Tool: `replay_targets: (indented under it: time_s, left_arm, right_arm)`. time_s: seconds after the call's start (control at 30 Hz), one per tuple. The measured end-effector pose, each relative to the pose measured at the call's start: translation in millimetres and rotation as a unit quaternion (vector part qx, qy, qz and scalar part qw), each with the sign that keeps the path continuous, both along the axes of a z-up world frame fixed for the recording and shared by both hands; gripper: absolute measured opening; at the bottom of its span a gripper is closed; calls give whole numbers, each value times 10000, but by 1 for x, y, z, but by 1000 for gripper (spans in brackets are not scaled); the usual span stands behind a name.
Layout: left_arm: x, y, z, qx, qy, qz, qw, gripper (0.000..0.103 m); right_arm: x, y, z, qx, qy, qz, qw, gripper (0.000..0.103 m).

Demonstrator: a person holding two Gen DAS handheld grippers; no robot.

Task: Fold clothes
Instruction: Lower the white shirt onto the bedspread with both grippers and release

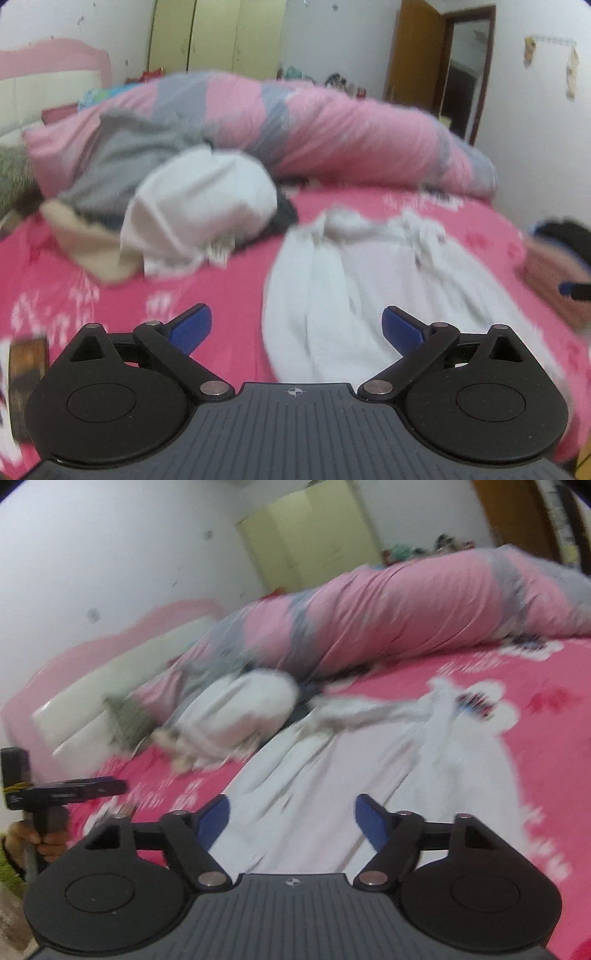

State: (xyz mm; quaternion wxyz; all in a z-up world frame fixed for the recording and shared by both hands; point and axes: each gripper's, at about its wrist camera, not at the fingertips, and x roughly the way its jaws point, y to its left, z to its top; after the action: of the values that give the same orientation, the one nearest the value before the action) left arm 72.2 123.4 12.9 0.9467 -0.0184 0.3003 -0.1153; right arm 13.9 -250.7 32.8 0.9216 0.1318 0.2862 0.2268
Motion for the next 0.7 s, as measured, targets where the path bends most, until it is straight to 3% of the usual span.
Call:
replay_targets:
  time_s: [0.07, 0.13, 0.3, 0.37, 0.43, 0.57, 0.63, 0.7]
  left_arm:
    - [-13, -1, -23, -58, 142, -18, 9999, 98]
    - [-24, 0, -45, -216, 294, -50, 9993, 97]
    - [-34, 3, -93, -912, 787, -29, 9927, 73]
    - [-37, 4, -103, -1115, 826, 8, 9903, 64]
    - [-41, 7, -110, -1329, 849, 91, 9874, 57]
    - [-46, 16, -117, -1742, 821, 164, 9812, 50]
    - [-49, 16, -120, -1743, 744, 153, 9818, 48]
    - [-51, 15, -123, -1747, 688, 101, 9822, 47]
  right_arm:
    - [-4, 24, -20, 36, 244, 235, 9994, 63]
    - [-8, 48, -40, 73, 490, 471, 9977, 63]
    - [-10, 92, -81, 200, 895, 662, 9936, 57]
    - [-8, 107, -92, 217, 999, 640, 9927, 56]
    - [-13, 127, -97, -147, 784, 728, 9942, 56]
    - [-5, 133, -116, 154, 1239, 532, 9907, 57]
    - [1, 133, -128, 423, 1506, 418, 9868, 56]
    - [7, 130, -137, 760, 1719, 355, 9815, 40]
